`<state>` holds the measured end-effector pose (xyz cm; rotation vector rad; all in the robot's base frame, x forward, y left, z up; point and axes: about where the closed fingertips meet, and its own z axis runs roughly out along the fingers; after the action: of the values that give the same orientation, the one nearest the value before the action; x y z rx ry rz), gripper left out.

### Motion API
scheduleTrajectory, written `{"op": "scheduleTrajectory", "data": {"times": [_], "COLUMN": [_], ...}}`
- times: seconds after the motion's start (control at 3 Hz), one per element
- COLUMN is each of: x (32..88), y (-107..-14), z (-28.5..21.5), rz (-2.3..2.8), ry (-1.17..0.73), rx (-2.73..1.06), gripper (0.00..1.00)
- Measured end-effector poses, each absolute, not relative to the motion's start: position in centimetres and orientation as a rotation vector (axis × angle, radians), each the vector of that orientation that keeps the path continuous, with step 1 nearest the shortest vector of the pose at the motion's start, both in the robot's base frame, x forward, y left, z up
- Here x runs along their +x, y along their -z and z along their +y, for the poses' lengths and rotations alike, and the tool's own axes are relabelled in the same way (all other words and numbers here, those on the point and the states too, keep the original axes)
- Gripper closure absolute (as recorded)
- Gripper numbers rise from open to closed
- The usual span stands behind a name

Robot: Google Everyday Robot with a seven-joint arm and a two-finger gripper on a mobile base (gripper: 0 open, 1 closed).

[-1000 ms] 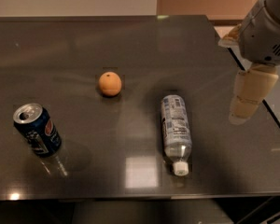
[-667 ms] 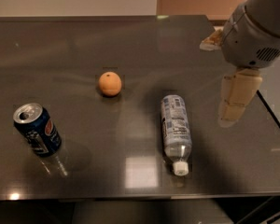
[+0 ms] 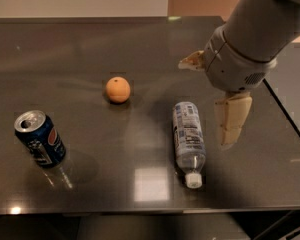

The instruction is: Move blue plastic bottle near orange

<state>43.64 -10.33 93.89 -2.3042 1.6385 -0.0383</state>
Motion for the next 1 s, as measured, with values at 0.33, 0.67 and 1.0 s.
{"op": "scheduleTrajectory", "data": {"times": [0.33,0.67,1.0], "x": [42.7,42.4,42.4], "y": [-91.9,-89.8,-87.5], "z": [-8.5,-7.2,-6.8], "rz": [1.463,1.288,1.145], "ry": [0.072,0.091,0.092], "rx": [-2.461,-2.611,-2.732], "gripper": [0.00,0.00,0.00]}}
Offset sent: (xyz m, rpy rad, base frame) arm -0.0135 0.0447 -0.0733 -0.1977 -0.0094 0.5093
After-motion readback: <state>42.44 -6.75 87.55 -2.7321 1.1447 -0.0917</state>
